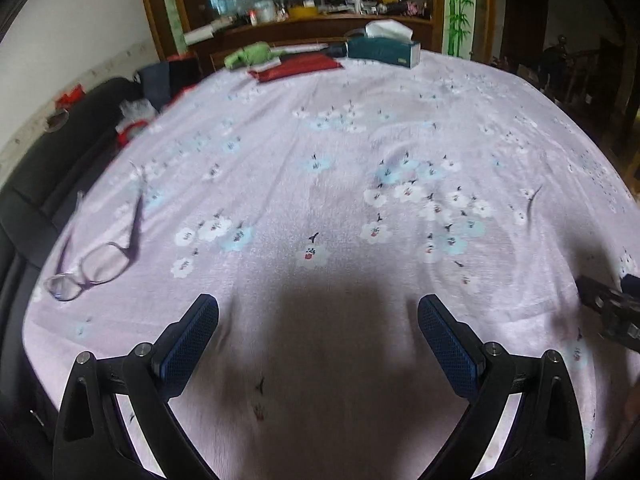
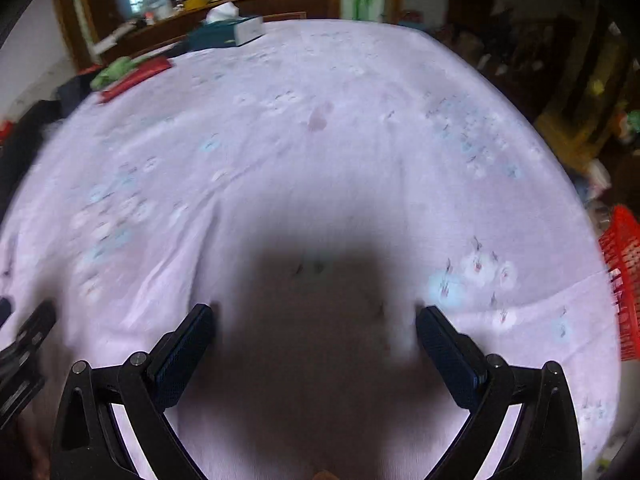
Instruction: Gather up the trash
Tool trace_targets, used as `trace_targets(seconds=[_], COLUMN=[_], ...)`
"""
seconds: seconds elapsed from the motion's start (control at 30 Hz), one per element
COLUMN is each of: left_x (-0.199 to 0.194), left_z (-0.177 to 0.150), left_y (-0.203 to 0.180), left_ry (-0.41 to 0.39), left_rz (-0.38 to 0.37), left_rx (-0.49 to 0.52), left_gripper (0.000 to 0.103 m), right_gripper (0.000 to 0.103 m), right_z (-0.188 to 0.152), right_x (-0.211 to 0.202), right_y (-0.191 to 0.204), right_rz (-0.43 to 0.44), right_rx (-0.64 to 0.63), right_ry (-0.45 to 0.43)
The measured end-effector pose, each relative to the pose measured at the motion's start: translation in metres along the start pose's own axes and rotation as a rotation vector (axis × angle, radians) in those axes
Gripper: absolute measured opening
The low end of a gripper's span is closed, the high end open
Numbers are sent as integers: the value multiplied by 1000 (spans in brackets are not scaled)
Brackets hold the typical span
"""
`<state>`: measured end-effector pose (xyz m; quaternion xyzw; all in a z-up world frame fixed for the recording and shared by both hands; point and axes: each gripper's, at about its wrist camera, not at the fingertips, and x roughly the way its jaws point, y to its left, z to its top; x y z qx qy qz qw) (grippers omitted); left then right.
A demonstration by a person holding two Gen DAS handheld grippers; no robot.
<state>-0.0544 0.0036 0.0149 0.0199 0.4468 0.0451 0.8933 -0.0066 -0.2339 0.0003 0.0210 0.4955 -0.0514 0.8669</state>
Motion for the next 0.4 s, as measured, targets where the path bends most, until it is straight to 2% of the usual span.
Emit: trace_targets(seconds=[0.1, 0.23, 0.4], left_x=[12, 21, 27], left_z=[7, 12, 18], left_y=[4, 8, 13], left_ry=[60, 98, 100], left_rz=[-79, -104, -120], left_rx=[-9, 12, 36], left_gripper=[99, 99, 101], right_gripper=[102, 103, 103], right_z=[11, 15, 16], right_x=[4, 7, 5], right_y=[5, 7, 5], right_rz=[-1, -36, -42], right_rx=[21, 81, 84], right_ry=[5, -24, -25])
